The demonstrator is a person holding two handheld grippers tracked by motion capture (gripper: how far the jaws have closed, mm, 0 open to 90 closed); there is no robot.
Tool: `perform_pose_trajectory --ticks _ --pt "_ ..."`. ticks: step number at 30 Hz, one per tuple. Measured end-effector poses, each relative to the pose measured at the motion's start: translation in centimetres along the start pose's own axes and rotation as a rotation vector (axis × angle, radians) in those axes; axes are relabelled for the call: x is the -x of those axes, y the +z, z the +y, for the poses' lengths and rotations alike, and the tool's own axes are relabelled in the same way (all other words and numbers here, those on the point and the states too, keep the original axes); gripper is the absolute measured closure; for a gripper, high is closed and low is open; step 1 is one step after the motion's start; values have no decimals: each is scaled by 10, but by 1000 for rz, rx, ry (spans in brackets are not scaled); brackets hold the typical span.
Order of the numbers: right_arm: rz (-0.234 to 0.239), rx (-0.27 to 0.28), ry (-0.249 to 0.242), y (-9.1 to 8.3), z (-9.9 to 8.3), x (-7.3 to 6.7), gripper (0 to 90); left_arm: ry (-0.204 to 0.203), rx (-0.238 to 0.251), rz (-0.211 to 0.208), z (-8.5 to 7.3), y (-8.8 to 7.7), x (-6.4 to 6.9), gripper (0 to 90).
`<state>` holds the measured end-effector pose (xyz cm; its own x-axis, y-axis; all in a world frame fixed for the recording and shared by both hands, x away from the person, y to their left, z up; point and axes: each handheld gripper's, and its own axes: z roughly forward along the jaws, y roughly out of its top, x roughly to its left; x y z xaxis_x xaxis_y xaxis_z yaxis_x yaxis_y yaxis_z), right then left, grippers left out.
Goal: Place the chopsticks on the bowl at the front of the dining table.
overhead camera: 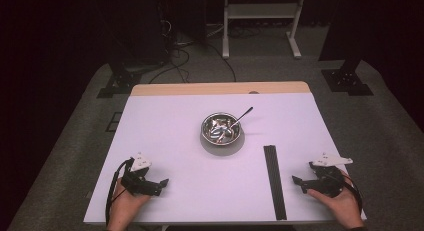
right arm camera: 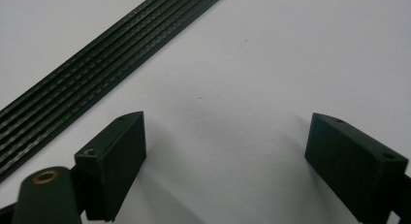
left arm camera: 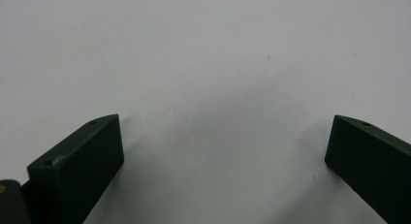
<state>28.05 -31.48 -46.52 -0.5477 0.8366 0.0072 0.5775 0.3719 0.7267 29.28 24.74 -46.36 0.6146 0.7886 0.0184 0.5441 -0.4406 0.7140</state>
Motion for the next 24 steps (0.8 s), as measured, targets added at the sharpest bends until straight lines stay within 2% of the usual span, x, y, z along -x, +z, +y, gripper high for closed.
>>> perform_pose_trajectory --ticks 11,17,24 --pt "6 -6 3 0 1 1 131 4 4 2 0 0 0 0" --pt "-8 -10 4 -2 3 1 131 4 4 2 0 0 0 0" --pt "-17 39 3 -6 12 3 131 3 4 2 0 0 0 0"
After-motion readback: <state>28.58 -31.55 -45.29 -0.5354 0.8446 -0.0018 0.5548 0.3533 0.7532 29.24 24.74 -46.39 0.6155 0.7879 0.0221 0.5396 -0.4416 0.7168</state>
